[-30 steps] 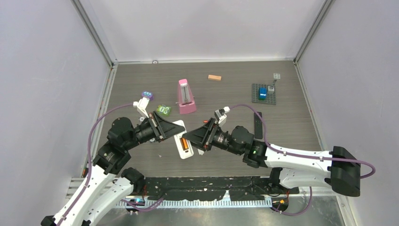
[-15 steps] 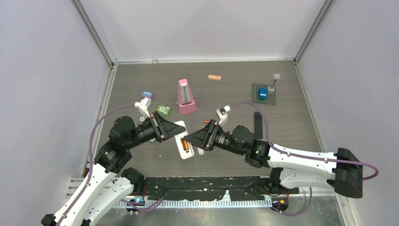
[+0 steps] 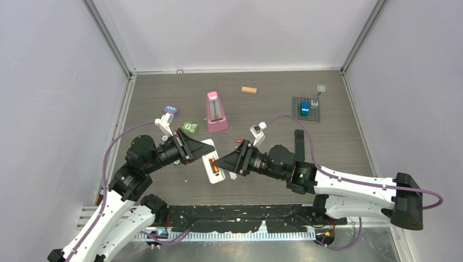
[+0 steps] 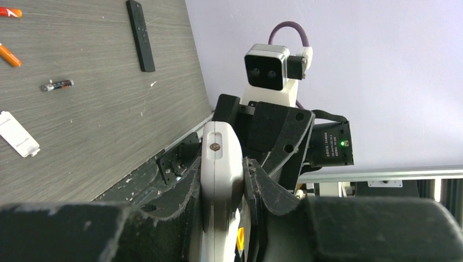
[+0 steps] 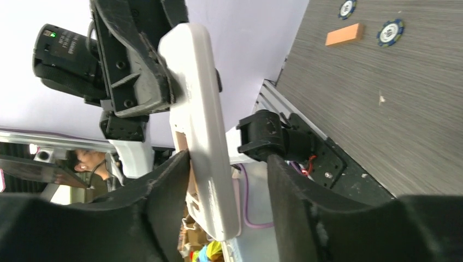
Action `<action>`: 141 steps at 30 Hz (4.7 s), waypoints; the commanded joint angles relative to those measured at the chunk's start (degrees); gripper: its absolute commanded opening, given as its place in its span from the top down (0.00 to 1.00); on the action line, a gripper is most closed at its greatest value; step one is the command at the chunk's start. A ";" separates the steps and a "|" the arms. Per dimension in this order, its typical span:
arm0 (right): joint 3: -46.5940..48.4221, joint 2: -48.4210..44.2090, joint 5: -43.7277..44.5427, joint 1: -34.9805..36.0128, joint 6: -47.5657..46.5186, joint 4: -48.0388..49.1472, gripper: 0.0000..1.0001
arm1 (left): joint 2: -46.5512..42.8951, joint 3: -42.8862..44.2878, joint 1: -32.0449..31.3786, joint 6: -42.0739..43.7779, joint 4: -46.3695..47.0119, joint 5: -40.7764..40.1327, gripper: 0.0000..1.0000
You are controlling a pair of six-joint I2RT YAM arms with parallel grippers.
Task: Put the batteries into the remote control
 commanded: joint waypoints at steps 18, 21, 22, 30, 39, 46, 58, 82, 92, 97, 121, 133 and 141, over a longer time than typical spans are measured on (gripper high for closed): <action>5.95 -0.26 -5.21 0.91 -13.12 -7.86 0.27 | -0.41 0.92 0.07 7.69 5.26 3.96 1.00; 7.45 0.92 -3.77 0.91 -13.45 -11.73 0.33 | -0.27 0.80 0.07 7.63 5.37 4.11 1.00; 8.10 1.23 -3.18 0.92 -13.57 -14.09 0.38 | -0.17 0.84 0.12 7.59 5.27 4.16 1.00; 8.18 0.90 -0.65 0.90 -13.19 -18.50 0.54 | 1.27 0.97 0.20 8.72 5.90 4.41 1.00; 6.07 -7.64 5.42 -1.44 -14.92 -22.59 0.12 | 3.16 -1.13 4.21 16.30 6.85 6.49 1.00; 7.37 -5.89 9.02 -9.70 -25.15 -36.47 0.29 | 5.68 -4.87 11.46 18.05 8.56 9.83 1.00; 20.57 26.35 15.49 -14.91 -46.23 -39.66 0.46 | 7.98 -8.08 16.00 20.61 11.46 11.57 1.00; 30.22 44.69 3.26 -24.15 -74.17 -35.44 0.42 | 9.45 -8.74 17.38 23.11 13.63 15.23 1.00; 31.38 47.03 5.40 -24.13 -75.11 -33.94 0.43 | 8.54 -10.22 17.38 23.19 19.36 18.46 1.00; 30.86 45.78 4.34 -24.16 -75.00 -33.95 0.44 | 7.72 -10.35 17.38 23.20 19.09 17.98 1.00; 28.69 43.85 0.21 -20.08 -59.94 -32.86 0.48 | 3.91 -11.34 17.46 22.75 13.27 12.59 1.00; 29.38 47.47 4.23 -19.71 -60.09 -34.88 0.65 | 4.51 -11.36 17.56 23.19 13.29 12.69 1.00; 28.87 46.93 5.95 -19.16 -60.06 -36.35 0.92 | 4.55 -11.34 17.55 23.11 13.27 12.51 1.00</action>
